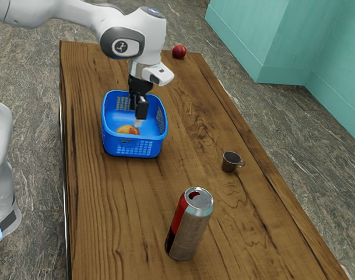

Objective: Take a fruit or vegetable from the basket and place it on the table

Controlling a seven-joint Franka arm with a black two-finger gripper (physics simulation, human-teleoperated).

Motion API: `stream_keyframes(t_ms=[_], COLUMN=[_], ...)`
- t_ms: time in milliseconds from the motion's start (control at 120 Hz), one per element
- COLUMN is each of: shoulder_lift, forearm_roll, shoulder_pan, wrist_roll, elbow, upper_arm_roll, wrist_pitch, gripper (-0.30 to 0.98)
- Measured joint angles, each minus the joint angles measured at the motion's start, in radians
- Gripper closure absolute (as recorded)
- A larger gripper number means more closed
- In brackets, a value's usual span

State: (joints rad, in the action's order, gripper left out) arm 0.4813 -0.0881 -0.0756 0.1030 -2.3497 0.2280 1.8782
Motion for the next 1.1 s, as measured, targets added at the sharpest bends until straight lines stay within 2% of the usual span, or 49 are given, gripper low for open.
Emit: stream_keyframes(t_ms=[217, 500, 1100], shoulder_lift=[0.026, 0.046, 0.013], forearm_roll=[-0.022, -0.032, -0.050], shoulder_pan=[0.000, 0.004, 0.050], wrist_roll=[0.002, 0.005, 0.006], elbow=[-0.042, -0.111, -0.141], upper_arm_roll=[0.037, 0.041, 0.041], wrist_pitch=[0.023, 0.064, 0.102], gripper=[0.00, 0.00, 0.00])
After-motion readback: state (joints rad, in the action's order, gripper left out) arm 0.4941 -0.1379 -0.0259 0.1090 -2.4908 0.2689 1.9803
